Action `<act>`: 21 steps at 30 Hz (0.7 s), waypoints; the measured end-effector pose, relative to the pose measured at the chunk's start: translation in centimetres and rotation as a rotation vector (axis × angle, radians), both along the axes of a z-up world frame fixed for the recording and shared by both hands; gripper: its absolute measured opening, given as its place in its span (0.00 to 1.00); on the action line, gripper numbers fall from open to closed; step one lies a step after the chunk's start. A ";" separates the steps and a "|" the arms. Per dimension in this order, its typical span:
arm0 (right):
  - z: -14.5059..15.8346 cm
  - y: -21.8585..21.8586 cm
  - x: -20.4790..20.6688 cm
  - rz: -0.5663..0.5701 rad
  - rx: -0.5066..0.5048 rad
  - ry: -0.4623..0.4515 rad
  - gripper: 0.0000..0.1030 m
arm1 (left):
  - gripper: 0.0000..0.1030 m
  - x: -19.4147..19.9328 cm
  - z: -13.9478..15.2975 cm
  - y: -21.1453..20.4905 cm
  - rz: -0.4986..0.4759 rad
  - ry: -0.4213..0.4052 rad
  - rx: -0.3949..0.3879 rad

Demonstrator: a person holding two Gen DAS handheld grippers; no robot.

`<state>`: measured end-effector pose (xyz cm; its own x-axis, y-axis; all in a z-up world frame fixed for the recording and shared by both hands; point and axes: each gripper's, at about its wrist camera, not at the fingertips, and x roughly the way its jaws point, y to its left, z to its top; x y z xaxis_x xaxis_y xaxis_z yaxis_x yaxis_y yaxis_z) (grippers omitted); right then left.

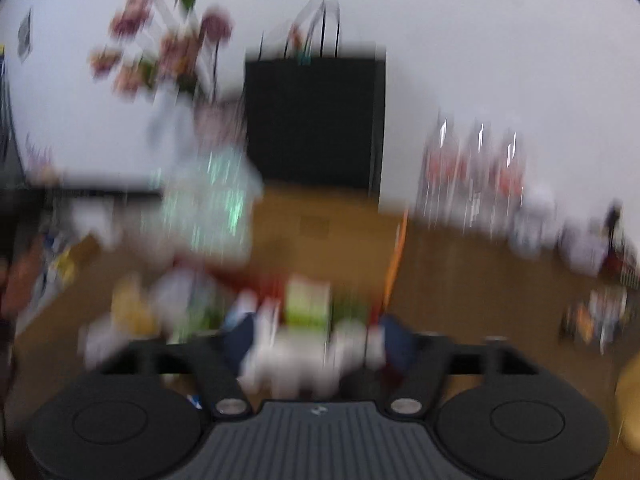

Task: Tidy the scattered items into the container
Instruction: 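Carry the bag and the cloth with both tools over the cardboard box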

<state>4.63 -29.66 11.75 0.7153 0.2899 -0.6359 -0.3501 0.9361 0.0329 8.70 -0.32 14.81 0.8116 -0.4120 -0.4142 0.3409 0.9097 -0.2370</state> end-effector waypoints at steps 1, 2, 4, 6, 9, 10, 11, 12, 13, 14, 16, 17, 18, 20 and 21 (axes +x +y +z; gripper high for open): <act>-1.9 -0.5 -1.4 -0.013 -0.019 0.034 0.75 | 0.05 -1.4 -0.8 -0.3 -0.015 -0.005 -0.005; -3.9 -0.7 -2.7 -0.040 -0.049 0.065 0.75 | 0.05 -2.7 -1.6 -0.5 -0.022 0.000 -0.007; -6.9 -1.4 -4.6 -0.088 -0.078 0.110 0.75 | 0.05 -5.3 -3.2 -0.9 -0.034 0.011 -0.012; -8.7 -2.4 -5.3 -0.131 -0.039 0.147 0.75 | 0.05 -6.9 -4.3 -0.9 -0.030 0.049 -0.028; -10.6 -3.7 -5.7 -0.190 0.038 0.191 0.75 | 0.05 -8.1 -5.7 -0.6 -0.010 0.106 -0.044; -10.9 -3.8 -5.9 -0.198 0.044 0.188 0.75 | 0.05 -8.4 -6.0 -0.5 -0.004 0.118 -0.041; -11.1 -3.7 -6.2 -0.199 0.041 0.183 0.76 | 0.05 -8.7 -6.3 -0.5 0.003 0.130 -0.038; -11.4 -3.4 -6.5 -0.192 0.030 0.176 0.79 | 0.05 -9.2 -6.4 -0.6 0.006 0.127 -0.027; -11.6 -3.0 -6.8 -0.183 0.019 0.171 0.81 | 0.05 -9.7 -6.4 -0.6 0.009 0.124 -0.016; -11.8 -2.6 -7.1 -0.174 0.002 0.159 0.86 | 0.05 -10.1 -6.4 -0.7 0.011 0.121 -0.006; -12.4 -1.9 -7.4 -0.161 -0.047 0.113 0.84 | 0.05 -10.6 -6.4 -0.8 0.018 0.118 0.001; -12.4 -1.8 -7.6 -0.158 -0.052 0.093 0.82 | 0.05 -10.9 -6.3 -0.8 0.022 0.118 0.000; -12.3 -2.1 -7.8 -0.165 -0.040 0.074 0.72 | 0.05 -11.3 -6.3 -0.9 0.021 0.116 -0.001; -12.2 -2.7 -8.0 -0.199 -0.030 0.048 0.54 | 0.05 -11.9 -6.2 -1.0 0.022 0.114 -0.006; -12.1 -3.1 -8.1 -0.220 -0.020 0.046 0.36 | 0.05 -12.1 -6.1 -1.1 0.022 0.114 -0.009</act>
<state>-3.48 -32.81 -0.36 0.7299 0.1169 -0.6734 -0.1356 0.9905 0.0250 -3.43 -1.41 8.72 0.7685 -0.3986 -0.5006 0.2909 0.9144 -0.2815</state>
